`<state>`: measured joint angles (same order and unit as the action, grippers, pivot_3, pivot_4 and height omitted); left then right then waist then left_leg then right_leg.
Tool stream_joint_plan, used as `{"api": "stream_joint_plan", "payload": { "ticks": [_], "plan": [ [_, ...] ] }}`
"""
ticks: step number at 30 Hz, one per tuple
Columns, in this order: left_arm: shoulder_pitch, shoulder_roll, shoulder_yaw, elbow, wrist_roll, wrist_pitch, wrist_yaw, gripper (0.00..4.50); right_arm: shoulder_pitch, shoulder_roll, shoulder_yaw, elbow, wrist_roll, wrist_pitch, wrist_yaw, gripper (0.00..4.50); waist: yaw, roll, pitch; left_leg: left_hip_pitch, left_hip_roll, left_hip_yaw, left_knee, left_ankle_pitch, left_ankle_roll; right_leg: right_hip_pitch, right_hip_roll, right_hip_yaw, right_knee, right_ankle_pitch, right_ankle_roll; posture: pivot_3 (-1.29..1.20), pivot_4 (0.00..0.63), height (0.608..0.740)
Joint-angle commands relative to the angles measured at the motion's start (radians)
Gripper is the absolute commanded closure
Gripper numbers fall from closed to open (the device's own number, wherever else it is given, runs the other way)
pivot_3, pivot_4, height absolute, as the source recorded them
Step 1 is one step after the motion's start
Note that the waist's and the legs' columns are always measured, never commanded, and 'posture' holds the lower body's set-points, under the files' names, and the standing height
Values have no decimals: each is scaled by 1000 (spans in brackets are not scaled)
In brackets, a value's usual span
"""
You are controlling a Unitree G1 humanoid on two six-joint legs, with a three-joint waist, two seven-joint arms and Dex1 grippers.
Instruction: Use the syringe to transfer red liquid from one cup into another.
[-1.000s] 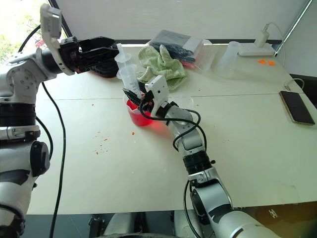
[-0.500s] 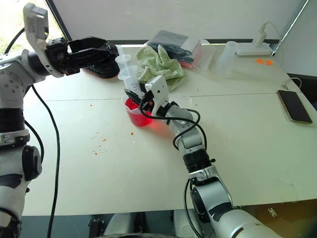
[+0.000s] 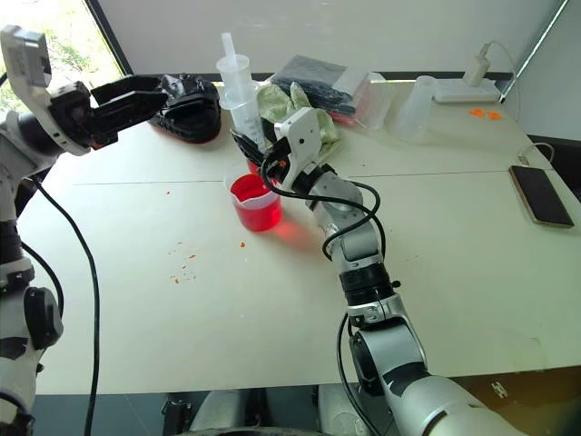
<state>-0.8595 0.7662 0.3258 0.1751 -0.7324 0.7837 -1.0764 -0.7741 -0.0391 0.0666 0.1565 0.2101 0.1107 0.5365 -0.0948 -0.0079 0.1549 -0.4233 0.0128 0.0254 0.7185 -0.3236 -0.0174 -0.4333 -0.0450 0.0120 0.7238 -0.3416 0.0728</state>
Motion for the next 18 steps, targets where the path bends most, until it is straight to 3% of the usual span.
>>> {"api": "stream_joint_plan", "payload": {
  "ticks": [1, 18],
  "plan": [
    [18, 12, 43, -74, -43, 5, 25, 1252, -23, -6, -22, -115, 39, 44, -20, 3100, -1, 0, 0, 0, 0, 0, 0, 0, 0, 0, 0, 0, 0, 0, 0, 0, 150, 711],
    [46, -18, -1, -93, -50, -16, 44, 1252, 17, 33, -1, -261, 120, 256, -99, 3100, -2, 0, 0, 0, 0, 0, -1, 0, 0, 0, 0, 0, 0, 0, 0, 0, 150, 711]
  ]
}}
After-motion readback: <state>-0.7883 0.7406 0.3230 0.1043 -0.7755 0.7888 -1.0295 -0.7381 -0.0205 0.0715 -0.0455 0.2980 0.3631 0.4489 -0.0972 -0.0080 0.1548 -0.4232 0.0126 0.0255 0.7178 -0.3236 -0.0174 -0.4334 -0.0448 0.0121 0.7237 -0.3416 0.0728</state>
